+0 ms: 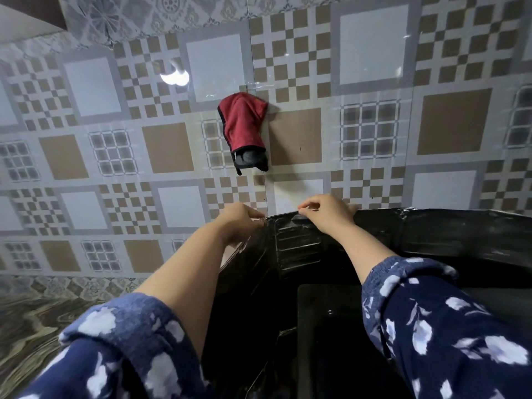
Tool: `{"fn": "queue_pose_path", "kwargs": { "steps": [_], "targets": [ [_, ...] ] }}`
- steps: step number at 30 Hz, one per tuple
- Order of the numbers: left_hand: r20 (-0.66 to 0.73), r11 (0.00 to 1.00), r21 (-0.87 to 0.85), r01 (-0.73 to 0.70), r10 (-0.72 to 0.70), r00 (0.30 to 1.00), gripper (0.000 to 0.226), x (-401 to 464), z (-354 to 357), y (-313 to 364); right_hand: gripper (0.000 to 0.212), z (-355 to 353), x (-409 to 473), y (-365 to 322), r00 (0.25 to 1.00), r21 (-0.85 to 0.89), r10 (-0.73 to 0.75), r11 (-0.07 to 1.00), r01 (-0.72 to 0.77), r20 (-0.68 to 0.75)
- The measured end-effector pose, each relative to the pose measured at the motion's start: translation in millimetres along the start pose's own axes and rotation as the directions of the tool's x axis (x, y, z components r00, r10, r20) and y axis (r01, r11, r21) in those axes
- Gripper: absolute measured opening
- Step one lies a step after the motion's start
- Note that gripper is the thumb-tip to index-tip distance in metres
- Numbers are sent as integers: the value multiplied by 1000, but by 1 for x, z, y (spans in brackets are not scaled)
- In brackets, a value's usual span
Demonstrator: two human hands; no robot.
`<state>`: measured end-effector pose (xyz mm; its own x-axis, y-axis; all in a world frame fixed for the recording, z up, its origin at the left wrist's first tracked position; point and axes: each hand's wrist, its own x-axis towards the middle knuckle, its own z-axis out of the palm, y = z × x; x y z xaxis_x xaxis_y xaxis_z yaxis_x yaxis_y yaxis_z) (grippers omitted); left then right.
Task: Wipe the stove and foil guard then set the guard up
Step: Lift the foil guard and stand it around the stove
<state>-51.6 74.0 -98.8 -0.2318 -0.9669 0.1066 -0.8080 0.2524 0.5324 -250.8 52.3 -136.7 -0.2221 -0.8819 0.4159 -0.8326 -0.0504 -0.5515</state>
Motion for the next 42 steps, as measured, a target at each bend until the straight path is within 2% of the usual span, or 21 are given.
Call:
{"fn": "queue_pose_path", "kwargs": {
  "steps": [3,6,9,12,17,24,29,33,38,42],
  "targets": [
    [170,996,-47,82,-73,983,40,-8,-11,2,18,0,-4,4,999,5,-43,999,43,9],
    [222,994,23,106,-108,969,46,-10,-14,1,19,2,-5,4,999,4,-36,999,36,-5],
    [220,992,-48,115,-101,970,46,-9,-8,-3,18,4,-4,1,1000,-6,-2,1000,2,-6],
    [220,973,-198,117,-72,973,45,-7,-4,-3,18,5,0,-2,999,-11,31,999,-31,-13],
    [172,950,-301,82,-31,985,47,-5,2,5,15,-4,7,1,999,-20,39,999,-40,-21],
    [127,935,-351,53,-9,992,43,-1,20,15,17,-11,14,18,998,-82,47,995,-50,-36],
    [172,917,-388,95,-29,985,46,1,24,20,20,-3,12,28,996,-92,62,993,-68,-60],
    [155,897,-428,107,-43,987,43,4,28,15,22,0,13,25,997,-118,51,991,-57,-57],
    [145,834,-535,136,-69,987,40,9,33,10,18,4,15,20,995,-82,61,994,-68,-82],
    [144,822,-554,137,-67,987,40,11,32,8,14,7,22,18,992,-15,83,996,-85,-96]
  ]
}}
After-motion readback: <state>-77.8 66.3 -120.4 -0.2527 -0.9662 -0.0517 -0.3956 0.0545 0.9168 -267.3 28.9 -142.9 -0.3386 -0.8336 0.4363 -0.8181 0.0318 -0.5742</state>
